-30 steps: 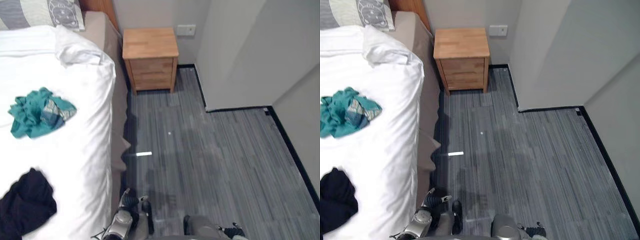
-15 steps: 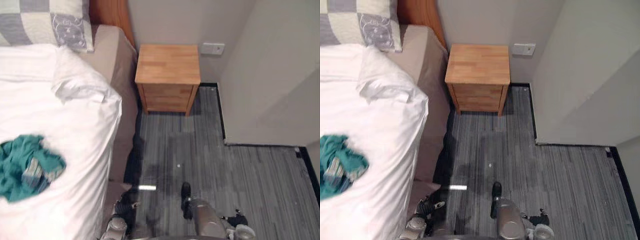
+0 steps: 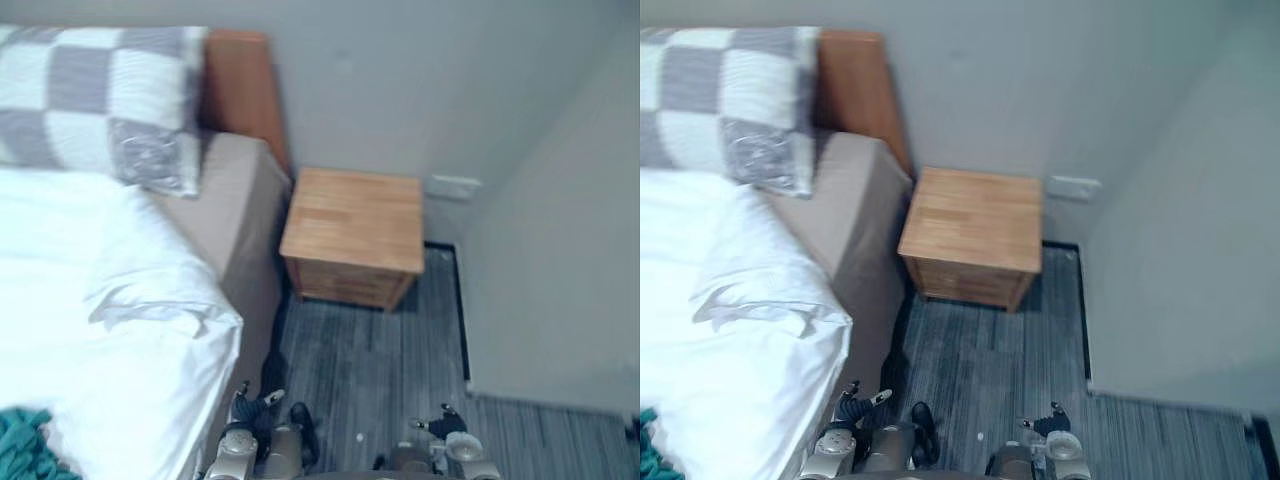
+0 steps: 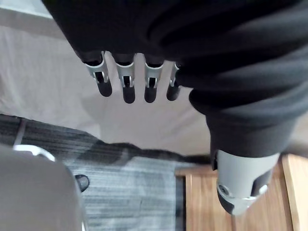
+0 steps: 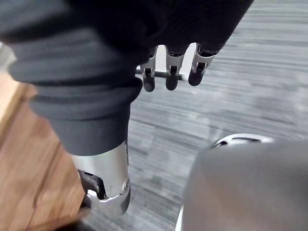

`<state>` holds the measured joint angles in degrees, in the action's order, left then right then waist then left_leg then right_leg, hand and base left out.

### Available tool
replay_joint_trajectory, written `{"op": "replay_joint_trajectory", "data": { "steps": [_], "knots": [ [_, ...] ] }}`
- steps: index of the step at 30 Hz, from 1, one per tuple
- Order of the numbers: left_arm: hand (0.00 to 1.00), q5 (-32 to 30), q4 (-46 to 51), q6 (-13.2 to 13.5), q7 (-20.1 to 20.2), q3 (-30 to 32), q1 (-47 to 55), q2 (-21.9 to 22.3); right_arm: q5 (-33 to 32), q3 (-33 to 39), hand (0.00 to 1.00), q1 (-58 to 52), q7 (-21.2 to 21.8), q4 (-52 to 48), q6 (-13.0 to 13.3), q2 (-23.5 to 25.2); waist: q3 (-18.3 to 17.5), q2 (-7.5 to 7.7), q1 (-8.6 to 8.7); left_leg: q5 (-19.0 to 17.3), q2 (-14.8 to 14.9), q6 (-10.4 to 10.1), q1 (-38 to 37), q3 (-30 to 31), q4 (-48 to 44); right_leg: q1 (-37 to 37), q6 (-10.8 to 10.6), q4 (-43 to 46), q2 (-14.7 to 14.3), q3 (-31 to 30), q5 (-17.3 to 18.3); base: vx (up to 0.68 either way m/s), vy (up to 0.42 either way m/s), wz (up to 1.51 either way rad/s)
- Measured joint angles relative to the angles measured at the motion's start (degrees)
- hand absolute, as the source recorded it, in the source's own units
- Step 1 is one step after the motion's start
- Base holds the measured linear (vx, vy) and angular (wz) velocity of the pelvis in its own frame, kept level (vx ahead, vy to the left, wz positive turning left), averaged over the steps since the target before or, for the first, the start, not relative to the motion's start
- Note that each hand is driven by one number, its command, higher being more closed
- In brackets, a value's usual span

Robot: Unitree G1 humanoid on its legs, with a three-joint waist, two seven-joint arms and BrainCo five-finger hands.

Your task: Tidy the bed and pick cloth on bed and put in laundry

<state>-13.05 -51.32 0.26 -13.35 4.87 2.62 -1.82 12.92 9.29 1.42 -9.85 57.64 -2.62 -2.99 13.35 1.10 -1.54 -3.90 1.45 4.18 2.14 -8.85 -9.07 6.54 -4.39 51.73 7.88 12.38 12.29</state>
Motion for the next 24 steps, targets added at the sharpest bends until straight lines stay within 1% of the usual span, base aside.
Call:
{"op": "replay_joint_trajectory", "data": {
  "steps": [1,2,3,4,5,6,7,8,9,10,11,12,13,14,15,16,17,18,19,20,22,23,24],
  "knots": [
    [0.0,0.18,0.0,-0.06,-0.09,0.2,0.05,-0.23,0.08,-0.26,0.0,0.13,-0.02,0.04,0.02,-0.34,0.25,-0.52,0.2,0.03,-0.14,-0.05,-1.71,4.47,0.73,0.54,0.91,-3.07,-1.35,-1.02,2.13,0.48,-0.198,2.59],
    [0.0,0.5,-0.6,-0.1,-0.43,0.47,0.05,-0.39,0.12,-0.99,0.0,0.39,0.05,0.26,0.04,-0.84,0.51,-0.96,0.71,0.08,-0.07,-0.16,-3.53,11.58,0.99,1.46,0.47,-12.41,-5.37,-7.36,3.9,0.52,-0.278,2.57],
    [0.0,0.73,-0.96,-0.06,-0.41,0.45,0.0,-0.39,0.12,-1.0,0.0,0.25,0.04,0.13,0.06,-0.9,0.45,-0.96,0.84,0.09,-0.3,-0.18,-3.59,14.53,0.72,2.33,0.43,-16.05,-7.01,-11.69,3.91,0.56,-0.36,3.25],
    [0.0,0.97,-1.77,-0.04,-0.25,0.3,-0.64,-0.23,0.06,-0.84,0.0,-0.2,0.02,-0.1,0.08,-1.17,0.31,-0.62,0.99,-0.16,-1.59,-0.58,-2.42,21.17,-1.05,4.51,-0.16,-23.06,-9.45,-23.49,3.4,0.29,-0.229,2.09],
    [0.0,0.97,-1.83,-0.04,-0.24,0.29,-0.71,-0.21,0.05,-0.82,0.0,-0.26,0.02,-0.09,0.08,-1.25,0.3,-0.59,1.0,-0.19,-1.76,-0.63,-2.22,21.67,-1.24,4.74,-0.23,-23.57,-9.56,-24.53,3.3,0.27,-0.259,2.71],
    [0.0,0.96,-2.75,-0.06,0.06,0.32,-1.33,-0.04,-0.04,-0.63,0.0,-0.96,0.03,-0.11,0.02,-1.89,-0.01,-0.02,1.17,-1.45,-2.75,-2.62,-1.1,25.73,-3.27,5.11,-1.39,-27.95,-9.59,-30.93,2.25,0.31,-0.407,2.79],
    [0.0,0.95,-2.66,-0.02,0.88,0.91,-1.42,-0.47,-0.08,-0.6,0.0,-2.43,0.02,0.04,-0.12,-1.49,-0.1,0.94,1.07,-4.24,-4.39,-6.24,0.06,29.2,-5.67,4.15,-2.12,-32.77,-7.14,-33.99,-1.05,0.31,-0.407,3.47],
    [0.0,1.08,-2.1,0.01,1.0,2.17,-1.43,-0.66,-0.1,-0.61,0.0,-3.32,0.02,0.35,-0.26,-1.1,0.19,2.19,0.77,-6.1,-5.16,-7.03,0.44,29.69,-6.66,3.74,-3.87,-32.67,-5.13,-31.69,-6.41,0.25,-0.493,3.38],
    [0.0,1.14,-1.73,0.08,1.08,4.69,-1.45,0.51,-0.55,0.79,0.0,-3.48,-0.05,0.45,-0.57,-2.03,0.31,0.44,0.5,-6.77,-2.87,-8.8,1.81,31.43,-8.79,2.84,-1.8,-30.95,-5.12,-24.59,-4.17,0.1,-0.488,2.58],
    [0.0,1.16,-1.15,0.07,1.24,6.45,-0.69,1.66,-0.49,1.6,0.0,-3.56,-0.03,-0.13,-0.65,-2.48,-0.39,-1.6,0.35,-6.78,0.38,-9.21,2.39,29.9,-8.87,0.98,-1.03,-32.57,-6.41,-19.96,-3.57,0.11,-0.56,2.13],
    [0.0,1.17,-0.8,0.09,1.29,7.36,-0.35,2.17,-0.5,1.57,0.0,-3.44,0.0,-0.77,-0.66,-2.63,-0.44,-2.34,0.07,-6.64,2.54,-9.38,2.64,28.18,-8.71,-0.41,-0.09,-33.6,-7.2,-17.89,-3.44,0.06,-0.46,1.53],
    [0.0,1.12,-0.41,0.05,1.65,7.81,-0.14,2.65,-0.6,1.58,0.0,-3.44,-0.04,-2.19,-0.57,-2.36,-0.55,-2.85,-0.62,-6.11,5.49,-10.15,2.81,22.98,-8.66,-2.52,1.23,-34.82,-7.79,-14.48,-3.47,0.03,-0.303,1.25],
    [0.0,1.08,-0.46,-0.05,2.12,8.12,-0.12,2.94,-0.89,1.65,0.0,-3.53,-0.04,-2.96,-0.34,-1.78,-0.58,-2.83,-0.63,-6.01,8.04,-10.26,3.14,15.93,-9.27,-3.79,2.17,-35.2,-7.68,-11.88,-3.8,0.03,-0.28,1.2],
    [0.0,1.07,-0.47,-0.08,2.18,8.14,-0.16,3.36,-1.36,1.68,0.0,-3.51,-0.02,-3.13,-0.24,-1.56,-0.69,-2.79,-0.51,-6.1,9.76,-10.14,3.02,10.15,-10.01,-4.31,2.87,-35.86,-7.48,-10.2,-3.89,-0.02,-0.215,1.08],
    [0.0,1.07,-0.48,-0.12,2.34,8.14,-0.05,3.57,-2.33,2.51,0.0,-3.48,0.0,-3.64,-0.22,-0.88,-0.89,-2.63,-0.51,-6.38,12.3,-9.62,2.78,-0.45,-12.21,-4.77,3.51,-36.91,-6.85,-8.06,-3.97,0.01,-0.162,0.98],
    [0.0,0.94,-0.62,-0.71,2.51,8.08,0.16,3.31,-4.12,5.21,0.0,-3.49,-0.03,-4.52,-0.24,0.24,-1.23,-2.96,-0.26,-6.21,14.71,-8.63,1.42,-12.92,-12.5,-5.22,3.27,-37.96,-6.4,-6.53,-4.83,0.03,-0.106,0.83],
    [0.0,0.98,-0.86,-1.04,2.64,8.13,0.19,3.08,-5.01,6.49,0.0,-3.49,-0.09,-4.76,-0.26,0.75,-1.52,-3.14,0.1,-5.89,14.58,-8.93,0.6,-15.19,-10.89,-5.22,3.06,-38.24,-5.89,-5.87,-4.95,0.06,-0.035,0.6],
    [0.0,0.96,-1.07,-1.23,2.88,8.19,0.09,2.78,-6.11,7.79,0.0,-3.59,-0.1,-5.28,-0.35,1.45,-1.57,-2.62,0.41,-4.4,14.26,-8.86,0.13,-16.74,-9.62,-5.18,2.75,-38.55,-5.18,-5.31,-5.14,0.04,0.043,0.43],
    [0.0,0.92,-1.19,-1.35,3.27,8.26,0.28,2.25,-8.67,11.11,0.0,-4.67,-0.36,-8.59,-0.83,2.74,-1.88,-2.14,0.7,-2.26,12.29,-8.75,-0.79,-17.96,-5.62,-5.41,1.91,-39.91,-3.86,-4.69,-5.86,0.05,0.074,0.3],
    [0.0,0.8,-1.21,-1.67,3.32,8.21,0.66,1.88,-10.49,13.29,0.0,-5.87,-1.05,-13.37,-1.3,3.29,-2.42,-1.92,0.84,-0.21,10.25,-8.53,-2.11,-17.92,-1.35,-5.67,1.35,-41.58,-3.18,-4.93,-6.82,0.06,0.083,0.18],
    [0.0,0.4,-1.26,-1.9,3.39,8.06,1.27,1.17,-11.35,16.34,0.0,-7.67,-3.02,-21.97,-1.88,3.21,-2.67,-1.85,1.42,2.78,7.58,-8.07,-4.09,-17.87,4.53,-6.49,0.84,-44.07,-2.54,-4.74,-8.06,0.05,0.091,0.11],
    [0.0,-0.19,-1.3,-2.18,3.36,8.02,1.91,0.34,-11.24,19.22,0.0,-7.73,-5.25,-30.02,-2.4,2.65,-2.7,-1.9,2.38,4.48,6.29,-7.73,-5.02,-17.89,7.95,-6.44,0.42,-44.83,-1.82,-4.64,-8.68,0.01,0.123,0.11],
    [0.0,-0.76,-1.48,-2.21,3.43,7.7,2.21,-0.46,-10.51,20.2,0.0,-7.28,-6.9,-35.54,-2.39,1.35,-2.7,-1.89,2.67,5.2,5.78,-7.52,-5.04,-17.85,9.33,-6.22,0.26,-45.13,-1.73,-4.62,-8.99,-0.02,0.111,0.05]
  ]
}}
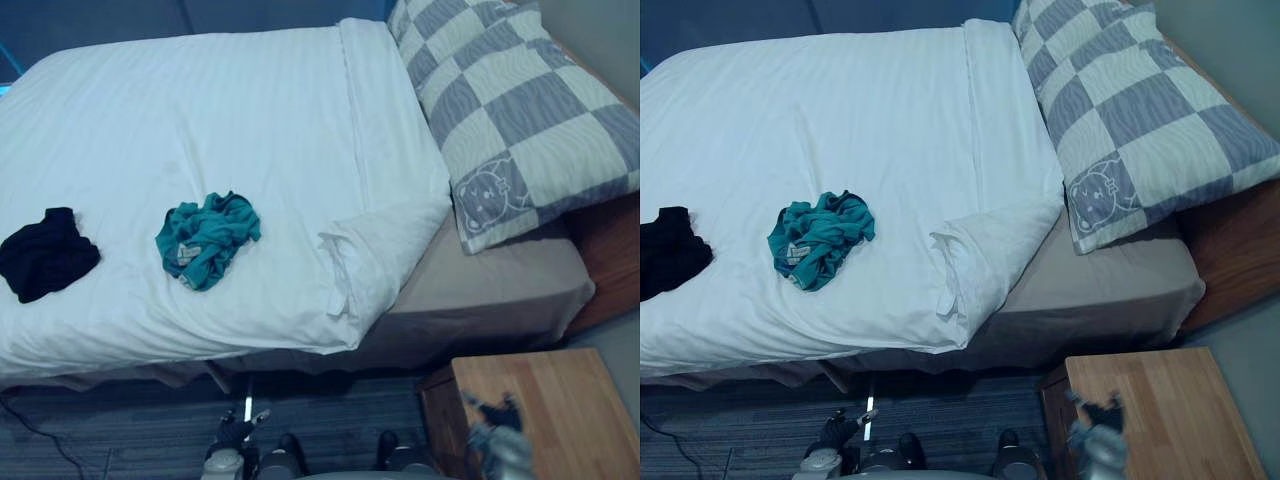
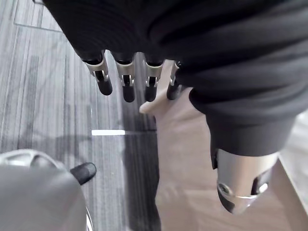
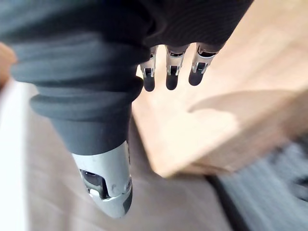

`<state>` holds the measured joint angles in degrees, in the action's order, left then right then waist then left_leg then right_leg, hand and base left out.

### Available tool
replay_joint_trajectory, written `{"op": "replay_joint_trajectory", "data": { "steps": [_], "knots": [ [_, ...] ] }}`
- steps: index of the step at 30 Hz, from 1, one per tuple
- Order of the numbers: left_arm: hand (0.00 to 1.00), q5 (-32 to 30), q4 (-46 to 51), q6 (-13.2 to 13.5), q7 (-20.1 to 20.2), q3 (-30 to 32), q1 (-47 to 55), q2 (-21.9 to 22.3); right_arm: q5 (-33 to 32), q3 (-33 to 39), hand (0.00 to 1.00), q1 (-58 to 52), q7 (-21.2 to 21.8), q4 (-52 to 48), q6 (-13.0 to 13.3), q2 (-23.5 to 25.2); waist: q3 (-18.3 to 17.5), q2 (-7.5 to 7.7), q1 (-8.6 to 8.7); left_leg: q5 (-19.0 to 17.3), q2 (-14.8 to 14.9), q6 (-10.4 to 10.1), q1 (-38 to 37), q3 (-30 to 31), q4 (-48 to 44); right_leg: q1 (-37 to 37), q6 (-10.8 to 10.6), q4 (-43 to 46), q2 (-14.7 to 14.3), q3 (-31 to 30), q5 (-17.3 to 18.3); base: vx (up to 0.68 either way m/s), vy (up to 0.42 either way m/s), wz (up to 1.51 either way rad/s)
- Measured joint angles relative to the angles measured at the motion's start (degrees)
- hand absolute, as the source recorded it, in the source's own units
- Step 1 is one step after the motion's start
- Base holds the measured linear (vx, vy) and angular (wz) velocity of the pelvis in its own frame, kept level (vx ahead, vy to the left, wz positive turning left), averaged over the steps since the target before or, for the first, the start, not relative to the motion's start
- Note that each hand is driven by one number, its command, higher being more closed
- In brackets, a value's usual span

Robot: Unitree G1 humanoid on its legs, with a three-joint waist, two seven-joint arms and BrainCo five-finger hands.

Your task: Tidy the bed and pick cloth on bed and put in laundry

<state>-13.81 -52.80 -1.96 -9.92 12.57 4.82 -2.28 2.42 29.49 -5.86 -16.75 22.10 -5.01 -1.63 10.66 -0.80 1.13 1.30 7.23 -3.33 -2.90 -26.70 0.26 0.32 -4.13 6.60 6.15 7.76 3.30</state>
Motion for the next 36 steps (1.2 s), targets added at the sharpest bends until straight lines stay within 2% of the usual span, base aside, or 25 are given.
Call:
{"op": "replay_joint_trajectory", "data": {
  "steps": [1,4,7,8,10,13,17,20,21,24,27,28,30,33,36],
  "knots": [
    [0.0,-0.35,-0.08,0.0,0.03,-0.79,0.2,-0.51,0.49,0.32,0.0,0.53,-0.79,-2.61,0.01,-1.1,0.02,0.04,0.09,0.26,-0.22,0.07,0.0,0.07,0.53,0.08,-0.05,-0.04,-0.01,0.04,-0.04,-0.05,0.059,0.04],
    [0.0,-0.96,-0.32,0.08,1.02,-3.71,1.51,-2.37,4.65,-0.66,0.0,8.55,-3.37,-9.91,0.56,-9.38,0.05,0.04,0.32,2.1,-1.08,0.4,-0.26,0.42,3.86,1.21,-0.3,-0.08,-0.14,-0.15,-0.52,-0.06,0.03,0.0],
    [0.0,-1.76,-0.86,0.2,1.22,-6.22,0.84,-3.51,8.86,-6.65,0.0,20.73,-3.52,-10.0,1.26,-17.89,1.1,-0.21,0.26,3.57,-1.13,1.01,2.87,0.76,4.7,4.38,0.11,-1.2,-0.63,-0.41,-2.61,-0.08,0.023,-0.02],
    [0.0,-1.85,-0.89,0.22,1.22,-6.41,0.48,-3.61,9.34,-8.12,0.0,22.91,-3.57,-10.04,1.36,-19.33,1.58,-0.2,0.19,3.83,-1.16,1.19,3.33,0.96,4.66,4.93,0.21,-1.32,-0.69,-0.37,-2.97,-0.1,0.023,0.08],
    [0.0,-2.1,-0.93,0.77,1.17,-8.09,-1.57,-4.11,10.48,-13.24,0.0,30.67,-3.28,-11.1,2.1,-23.85,4.15,-0.42,-0.68,4.78,-1.17,1.58,5.57,2.21,4.38,6.33,0.65,-1.93,-1.03,0.12,-4.19,-0.1,0.018,0.15],
    [0.0,-2.09,-0.81,1.2,1.12,-8.7,-3.23,-4.34,11.72,-20.71,0.0,38.49,-2.9,-12.41,2.47,-26.67,6.77,-0.74,-1.97,5.79,-0.92,1.52,8.39,3.37,4.46,8.73,0.97,-1.92,-1.35,0.67,-4.87,-0.09,0.002,0.15],
    [0.0,-2.05,-0.67,1.3,0.92,-10.36,-4.68,-5.28,11.84,-28.76,0.0,47.96,-1.65,-10.63,2.48,-30.25,10.54,-1.18,-2.29,7.5,-0.89,2.14,11.34,4.77,4.96,11.22,1.47,-1.94,-1.49,1.64,-5.74,-0.03,-0.001,0.15],
    [0.0,-1.56,-0.51,1.37,0.25,-11.02,-6.56,-5.67,12.54,-34.5,0.0,56.37,-0.81,-5.75,2.54,-32.51,14.04,-1.73,-2.46,8.24,-0.91,2.55,13.78,5.79,4.53,13.03,2.0,-1.92,-1.52,1.95,-6.46,-0.01,0.009,0.14],
    [0.0,-1.47,-0.6,1.47,-0.43,-11.99,-7.79,-5.89,13.0,-36.44,0.0,58.37,-0.44,-3.71,2.54,-33.53,14.28,-2.03,-3.13,8.39,-0.84,2.63,16.14,6.41,3.91,14.74,2.0,-1.9,-1.51,2.49,-6.75,0.0,0.005,0.2],
    [0.0,-0.4,-0.81,1.77,-1.2,-14.21,-10.2,-5.82,13.02,-38.75,0.0,59.05,-0.17,0.5,2.43,-33.71,15.01,-2.72,-4.99,8.54,-0.64,2.82,18.66,7.86,2.75,16.13,2.09,-1.77,-1.52,3.27,-6.87,0.02,0.002,0.26],
    [0.0,-0.32,-0.94,2.36,-1.99,-15.43,-11.88,-5.74,13.03,-41.61,0.0,59.06,0.67,3.12,2.37,-31.89,15.82,-3.28,-5.41,8.51,-0.34,2.8,22.03,9.9,0.95,18.14,2.18,-0.61,-1.53,3.18,-6.59,0.01,0.015,0.33],
    [0.0,-0.27,-1.38,2.19,-2.57,-15.47,-13.06,-5.65,13.23,-41.79,1.0,59.07,0.68,4.06,2.42,-30.94,16.33,-3.35,-5.55,8.51,-0.31,2.8,23.38,10.73,0.06,19.52,2.2,1.01,-1.33,3.31,-5.86,-0.01,0.003,0.21],
    [0.0,-0.26,-1.56,2.19,-2.82,-15.47,-13.98,-5.69,13.84,-41.78,1.0,58.97,0.62,5.4,2.43,-30.17,17.71,-3.51,-5.57,8.35,-0.34,2.76,23.87,11.49,-1.33,20.22,2.18,3.83,-0.85,3.34,-4.37,-0.03,0.001,0.27],
    [0.0,-0.26,-2.36,2.15,-2.89,-15.56,-14.79,-5.68,14.12,-41.78,1.0,57.65,0.56,6.19,2.71,-30.0,17.85,-3.54,-5.53,7.86,-0.31,2.63,24.71,12.39,-3.27,21.97,2.07,8.75,0.14,3.41,-1.72,-0.05,-0.017,0.17],
    [0.0,-0.25,-2.35,1.72,-2.91,-15.56,-14.88,-5.7,15.72,-41.75,1.0,56.58,0.58,7.84,3.92,-29.98,17.85,-3.54,-5.23,7.76,-0.2,2.48,24.29,12.4,-3.67,22.19,2.16,10.37,0.09,3.2,-0.91,-0.06,-0.028,-0.01]
  ]
}}
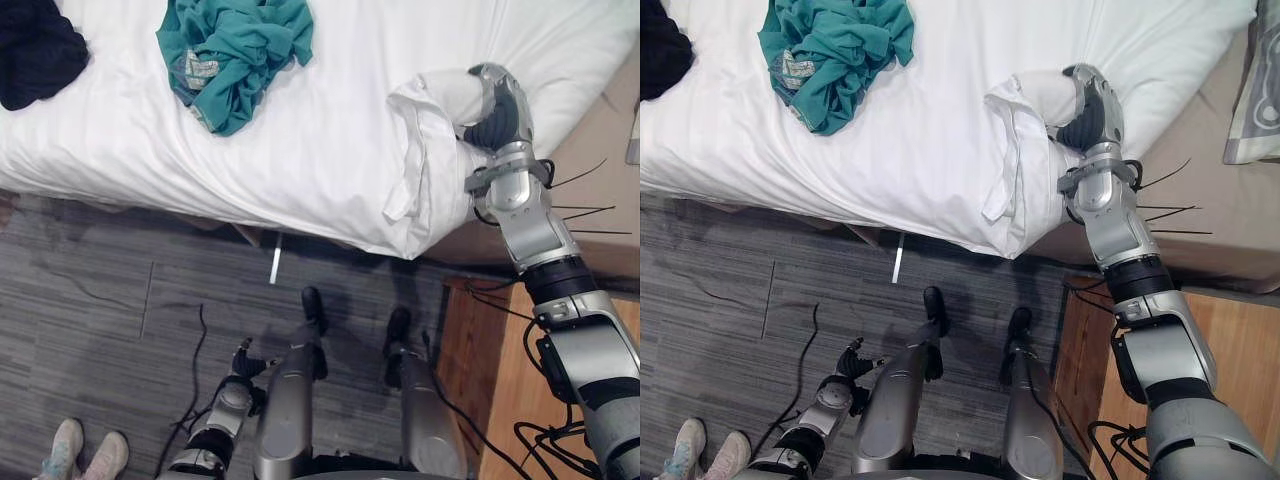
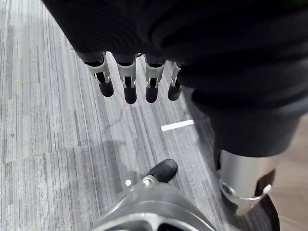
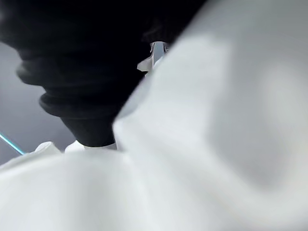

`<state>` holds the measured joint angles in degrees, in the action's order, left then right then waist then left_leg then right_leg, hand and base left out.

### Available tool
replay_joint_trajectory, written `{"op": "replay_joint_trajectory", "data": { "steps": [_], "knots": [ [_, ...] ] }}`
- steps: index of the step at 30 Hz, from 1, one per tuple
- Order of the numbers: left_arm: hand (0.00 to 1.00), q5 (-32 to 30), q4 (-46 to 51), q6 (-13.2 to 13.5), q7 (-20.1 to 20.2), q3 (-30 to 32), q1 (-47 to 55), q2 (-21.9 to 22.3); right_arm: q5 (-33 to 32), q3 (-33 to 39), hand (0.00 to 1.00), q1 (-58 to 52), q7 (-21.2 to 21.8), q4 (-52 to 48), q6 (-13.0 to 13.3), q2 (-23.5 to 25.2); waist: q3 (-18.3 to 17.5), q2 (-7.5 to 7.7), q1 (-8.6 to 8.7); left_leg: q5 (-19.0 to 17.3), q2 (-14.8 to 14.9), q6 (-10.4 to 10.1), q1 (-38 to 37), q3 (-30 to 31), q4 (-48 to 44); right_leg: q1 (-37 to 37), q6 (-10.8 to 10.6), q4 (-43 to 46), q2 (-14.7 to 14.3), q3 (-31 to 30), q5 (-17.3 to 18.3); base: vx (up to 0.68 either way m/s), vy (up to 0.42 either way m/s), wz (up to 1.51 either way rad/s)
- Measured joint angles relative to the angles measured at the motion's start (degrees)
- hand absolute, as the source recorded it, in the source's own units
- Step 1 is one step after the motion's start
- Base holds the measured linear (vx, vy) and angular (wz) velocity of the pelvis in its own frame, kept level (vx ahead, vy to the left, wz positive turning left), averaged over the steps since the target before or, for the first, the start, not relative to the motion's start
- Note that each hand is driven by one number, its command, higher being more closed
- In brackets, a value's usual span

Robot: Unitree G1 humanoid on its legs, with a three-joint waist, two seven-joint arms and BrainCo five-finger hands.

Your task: Tidy the bed and pick cloth on bed and put in laundry

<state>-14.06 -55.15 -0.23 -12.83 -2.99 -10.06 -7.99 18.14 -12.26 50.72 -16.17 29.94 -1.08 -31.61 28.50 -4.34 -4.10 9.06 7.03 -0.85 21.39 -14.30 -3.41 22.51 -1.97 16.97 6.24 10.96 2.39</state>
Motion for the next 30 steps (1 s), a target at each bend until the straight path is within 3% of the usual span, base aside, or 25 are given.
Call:
{"op": "replay_joint_trajectory", "data": {
  "steps": [7,8,12,15,16,23,28,30],
  "knots": [
    [0.0,-0.05,2.39,-0.53,0.1,-1.14,1.53,0.01,1.83,6.85,1.0,-5.66,-0.17,1.21,0.66,-0.81,-0.03,0.05,0.34,2.2,0.05,-1.44,-6.57,-0.75,6.07,-3.41,-0.11,-0.49,-0.14,-0.48,0.48,-0.03,-0.033,-0.05],
    [0.0,-0.05,3.62,-0.53,0.19,-1.14,2.28,0.01,1.83,9.6,0.0,-7.64,-0.43,1.14,0.64,-0.88,-0.07,0.11,0.51,2.88,-0.09,-1.25,-8.12,-0.95,7.73,-4.54,-0.21,-1.06,-0.21,-0.48,0.39,0.04,-0.037,-0.03],
    [0.0,-0.05,4.82,-0.57,0.37,-1.14,3.08,0.0,1.4,18.21,0.0,-13.68,-1.18,1.29,0.57,-0.87,-0.13,0.23,1.4,3.23,-0.49,-1.16,-10.57,-1.5,8.76,-7.48,-0.91,-3.34,-0.21,-0.73,-0.68,0.07,-0.017,-0.04],
    [0.0,-0.04,6.14,-0.57,0.64,-1.16,3.84,0.27,-3.0,25.65,0.0,-17.86,-1.89,2.43,0.06,-0.05,-0.49,0.47,2.7,3.2,-1.1,-1.17,-11.6,-1.52,8.77,-9.17,-1.4,-5.2,-0.1,-1.06,-1.42,0.09,0.005,-0.05],
    [0.0,-0.02,6.32,-0.58,1.02,-1.16,4.13,0.38,-5.45,28.96,0.0,-19.4,-2.63,3.26,-0.76,0.87,-0.87,0.57,3.37,3.17,-1.25,-1.21,-11.82,-1.72,8.78,-9.56,-1.67,-5.96,-0.1,-1.31,-1.85,0.05,0.0,-0.1],
    [0.0,0.92,6.0,-0.83,1.68,0.7,5.43,1.3,-19.71,44.27,0.0,-31.19,-6.29,8.08,-3.34,10.75,-4.96,0.92,3.7,2.1,-1.0,-1.73,-13.7,-5.0,8.83,-11.37,-2.62,-11.0,-0.78,-5.03,-4.42,0.03,-0.009,-0.3],
    [0.0,1.11,3.76,-2.08,2.22,3.82,7.75,2.36,-27.42,53.97,0.0,-41.02,-7.79,9.9,-4.37,15.87,-7.83,0.9,6.45,0.46,-0.75,-2.05,-14.64,-6.55,9.25,-12.7,-3.12,-13.29,-1.05,-6.57,-4.75,0.0,-0.03,-0.16],
    [0.0,1.11,3.75,-2.12,2.81,4.3,7.92,2.87,-29.0,56.1,0.0,-43.3,-8.36,9.9,-4.4,16.08,-8.14,0.9,6.55,0.31,-0.76,-2.08,-15.22,-7.03,9.25,-13.34,-3.14,-13.94,-1.05,-6.81,-4.76,0.01,-0.02,-0.13]
  ]
}}
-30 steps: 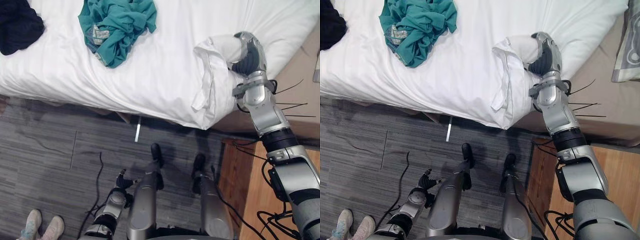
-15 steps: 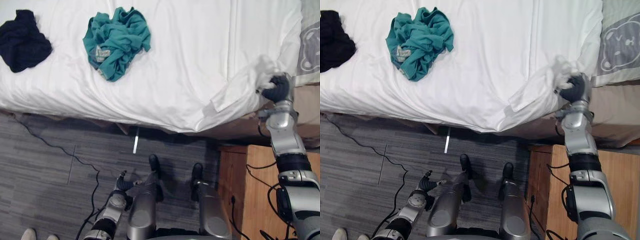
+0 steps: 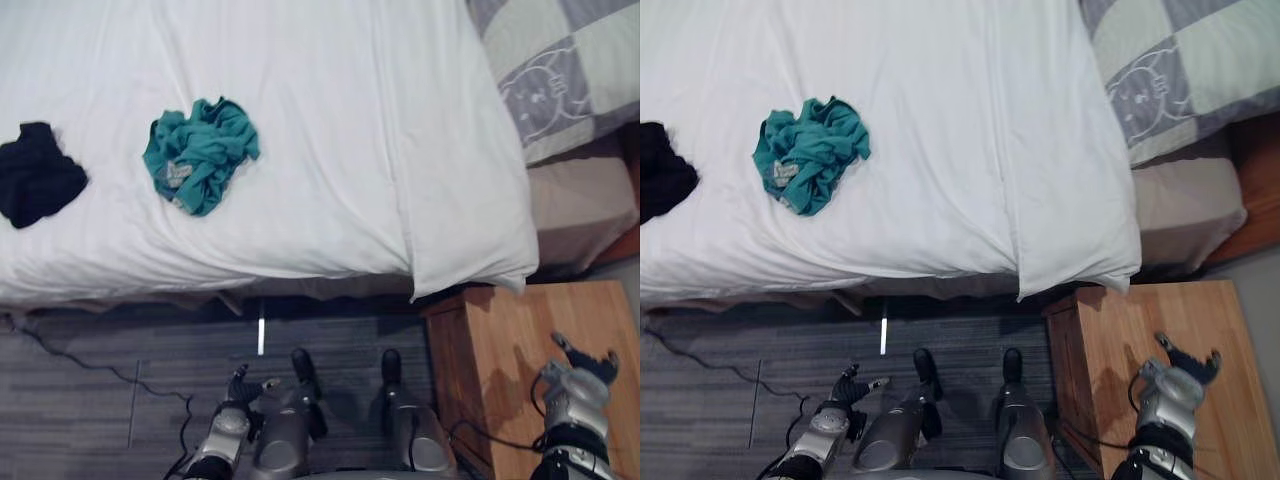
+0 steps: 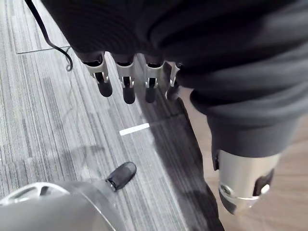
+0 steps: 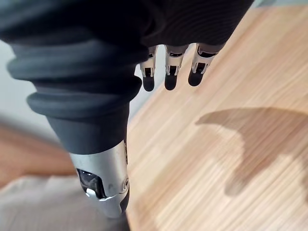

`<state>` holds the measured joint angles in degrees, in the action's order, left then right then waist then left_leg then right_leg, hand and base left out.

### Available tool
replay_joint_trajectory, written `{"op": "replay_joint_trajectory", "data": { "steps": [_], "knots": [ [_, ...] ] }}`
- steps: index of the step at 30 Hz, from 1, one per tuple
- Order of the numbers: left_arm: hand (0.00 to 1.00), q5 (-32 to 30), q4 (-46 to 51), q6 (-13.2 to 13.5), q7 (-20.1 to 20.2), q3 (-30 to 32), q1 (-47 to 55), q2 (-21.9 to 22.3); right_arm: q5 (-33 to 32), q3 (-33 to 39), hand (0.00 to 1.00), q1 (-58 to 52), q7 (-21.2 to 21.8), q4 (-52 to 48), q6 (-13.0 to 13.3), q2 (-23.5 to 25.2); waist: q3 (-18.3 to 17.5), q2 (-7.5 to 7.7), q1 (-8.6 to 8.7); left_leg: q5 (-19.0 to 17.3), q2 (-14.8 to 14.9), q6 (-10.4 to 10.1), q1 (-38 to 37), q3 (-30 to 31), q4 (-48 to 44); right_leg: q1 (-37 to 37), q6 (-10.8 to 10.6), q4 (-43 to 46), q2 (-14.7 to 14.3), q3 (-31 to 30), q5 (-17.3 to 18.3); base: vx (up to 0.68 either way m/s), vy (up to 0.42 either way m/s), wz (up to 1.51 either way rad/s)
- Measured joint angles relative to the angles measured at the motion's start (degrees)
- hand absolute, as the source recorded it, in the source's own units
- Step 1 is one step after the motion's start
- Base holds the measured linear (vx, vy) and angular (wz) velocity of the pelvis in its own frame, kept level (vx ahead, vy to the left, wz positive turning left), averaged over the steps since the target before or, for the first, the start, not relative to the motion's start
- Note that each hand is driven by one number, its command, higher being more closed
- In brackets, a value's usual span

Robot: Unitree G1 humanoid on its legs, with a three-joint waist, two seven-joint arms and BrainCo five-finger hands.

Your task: Tidy the bed and pick cloth on bed and put in laundry

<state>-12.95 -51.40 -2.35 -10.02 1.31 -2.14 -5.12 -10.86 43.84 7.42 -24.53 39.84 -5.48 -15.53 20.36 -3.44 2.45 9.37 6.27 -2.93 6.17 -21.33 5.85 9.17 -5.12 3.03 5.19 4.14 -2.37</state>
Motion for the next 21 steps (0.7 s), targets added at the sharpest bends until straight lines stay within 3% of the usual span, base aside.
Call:
{"op": "replay_joint_trajectory", "data": {
  "steps": [1,3,9,14,18,21],
  "knots": [
    [0.0,0.01,0.0,0.0,0.0,0.93,0.11,0.49,-0.44,1.34,1.0,-0.97,-0.6,-0.03,-0.02,0.26,-0.63,0.05,-0.02,-0.03,0.01,0.01,0.08,-0.06,0.0,-0.02,0.0,-0.27,-0.01,-0.18,0.0,0.01,-0.021,-0.07],
    [0.0,0.01,0.02,0.0,-0.01,1.54,0.41,0.61,-0.99,4.02,1.0,-1.87,-1.81,-1.6,-0.09,1.34,-1.59,0.39,0.01,-0.04,0.04,0.02,0.08,-0.08,0.01,-0.05,-0.01,-0.35,-0.05,-0.29,0.0,0.01,-0.019,0.0],
    [0.0,0.14,-0.48,-0.83,-0.27,1.68,2.5,0.37,2.67,3.46,1.0,-1.05,-7.01,-22.25,-0.01,1.21,-2.39,1.11,-0.11,-0.08,0.02,0.09,0.22,-0.11,0.04,-0.94,0.04,-3.02,-0.21,-1.1,-1.72,0.02,-0.031,-0.02],
    [0.0,0.19,-0.46,-0.2,-0.29,1.42,2.36,-0.32,9.83,-9.66,1.0,10.65,-7.8,-24.11,0.61,-7.55,-1.68,1.43,-0.32,-0.06,-0.16,0.09,2.0,0.26,0.02,1.52,0.43,-2.1,-0.15,-1.38,-2.96,0.01,-0.041,-0.04],
    [0.0,1.27,-0.46,0.57,-0.48,0.25,0.51,-1.26,13.86,-20.17,1.0,25.35,-7.61,-27.35,1.7,-15.42,0.79,0.42,-2.26,0.11,-0.26,-0.08,6.35,2.69,0.0,5.74,0.82,-0.16,-0.07,0.46,-3.27,-0.02,-0.065,0.22],
    [0.0,2.24,-1.56,0.71,-1.52,-0.99,-0.58,-1.58,14.87,-25.26,1.0,31.66,-7.48,-27.24,2.08,-18.57,1.52,-0.57,-3.65,0.41,-0.31,-0.39,8.78,3.94,-0.09,8.19,1.1,0.79,0.03,1.41,-3.39,0.0,-0.046,0.27]
  ]
}}
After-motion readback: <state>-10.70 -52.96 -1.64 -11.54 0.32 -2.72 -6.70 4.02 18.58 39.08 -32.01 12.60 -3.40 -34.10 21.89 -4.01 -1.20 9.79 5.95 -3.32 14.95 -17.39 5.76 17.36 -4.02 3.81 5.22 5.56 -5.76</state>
